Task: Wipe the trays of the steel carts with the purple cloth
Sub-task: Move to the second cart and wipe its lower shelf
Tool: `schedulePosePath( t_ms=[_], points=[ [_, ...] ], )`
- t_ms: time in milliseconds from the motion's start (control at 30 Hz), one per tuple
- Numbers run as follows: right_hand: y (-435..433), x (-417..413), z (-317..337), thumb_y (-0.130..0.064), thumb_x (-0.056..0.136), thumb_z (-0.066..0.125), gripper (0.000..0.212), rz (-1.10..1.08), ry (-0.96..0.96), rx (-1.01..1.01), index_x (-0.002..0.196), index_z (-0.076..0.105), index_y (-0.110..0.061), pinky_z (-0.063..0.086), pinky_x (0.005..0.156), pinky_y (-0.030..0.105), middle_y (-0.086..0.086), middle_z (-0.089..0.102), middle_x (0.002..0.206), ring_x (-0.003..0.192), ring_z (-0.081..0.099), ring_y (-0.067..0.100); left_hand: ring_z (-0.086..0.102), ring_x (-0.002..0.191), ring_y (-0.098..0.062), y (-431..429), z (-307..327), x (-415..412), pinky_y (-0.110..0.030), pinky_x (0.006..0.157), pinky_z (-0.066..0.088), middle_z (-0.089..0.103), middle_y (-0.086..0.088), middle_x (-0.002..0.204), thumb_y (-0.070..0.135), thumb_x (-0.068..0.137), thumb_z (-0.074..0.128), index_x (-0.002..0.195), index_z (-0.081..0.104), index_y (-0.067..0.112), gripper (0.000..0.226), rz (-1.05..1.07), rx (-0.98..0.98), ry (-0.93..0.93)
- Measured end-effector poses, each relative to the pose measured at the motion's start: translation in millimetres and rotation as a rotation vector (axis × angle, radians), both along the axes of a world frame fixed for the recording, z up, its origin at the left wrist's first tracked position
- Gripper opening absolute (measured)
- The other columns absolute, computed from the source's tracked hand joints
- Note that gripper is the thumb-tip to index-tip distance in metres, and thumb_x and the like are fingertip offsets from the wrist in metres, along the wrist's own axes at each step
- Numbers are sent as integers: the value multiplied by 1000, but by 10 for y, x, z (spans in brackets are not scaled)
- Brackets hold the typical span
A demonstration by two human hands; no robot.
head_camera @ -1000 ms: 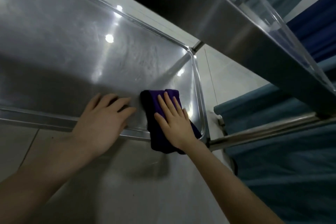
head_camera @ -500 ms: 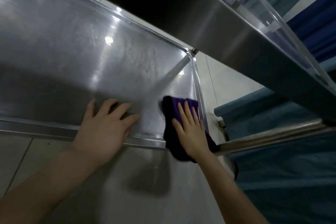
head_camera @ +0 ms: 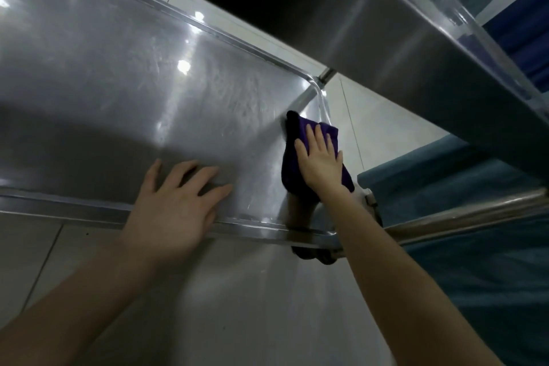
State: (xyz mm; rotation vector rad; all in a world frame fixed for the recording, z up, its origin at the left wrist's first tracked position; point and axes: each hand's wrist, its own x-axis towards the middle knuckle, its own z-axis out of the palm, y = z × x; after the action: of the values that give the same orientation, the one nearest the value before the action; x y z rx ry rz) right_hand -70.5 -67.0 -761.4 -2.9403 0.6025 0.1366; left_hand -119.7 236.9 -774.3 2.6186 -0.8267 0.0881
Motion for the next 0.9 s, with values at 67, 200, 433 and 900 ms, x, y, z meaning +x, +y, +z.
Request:
schedulePosePath(
  t_ms=[67,200,433,900],
  points=[
    [35,-449,-3,-58,98,9,60,94,-10,-3,154,0,-37,-2,120,49,-13,-5,163,149,-6,11,51,125,-32,11,-16,-8,-66,102,32,59,0,131,26,82,66,119,67,32,37,-6,-3,-2],
    [254,-1119,12,-61,96,5,60,146,38,-102,150,-10,-40,-2,122,46,-17,-13,159,147,-14,9,51,122,-32,31,38,-17,-64,102,31,60,1,128,32,79,50,116,68,33,40,-20,-6,39],
    [1685,-755,-155,-65,94,9,67,207,-11,-38,154,-6,-37,-7,117,50,-14,-10,162,149,-14,16,58,103,-38,380,136,178,-51,89,48,63,-9,119,8,84,63,113,68,13,30,94,-309,79],
    [866,-1164,-8,-48,102,17,60,-168,55,-89,155,-2,-29,2,121,47,-5,-6,164,150,-5,18,39,134,-40,779,24,136,-63,109,25,53,-14,136,27,82,44,126,62,10,50,96,-209,-15]
  ],
)
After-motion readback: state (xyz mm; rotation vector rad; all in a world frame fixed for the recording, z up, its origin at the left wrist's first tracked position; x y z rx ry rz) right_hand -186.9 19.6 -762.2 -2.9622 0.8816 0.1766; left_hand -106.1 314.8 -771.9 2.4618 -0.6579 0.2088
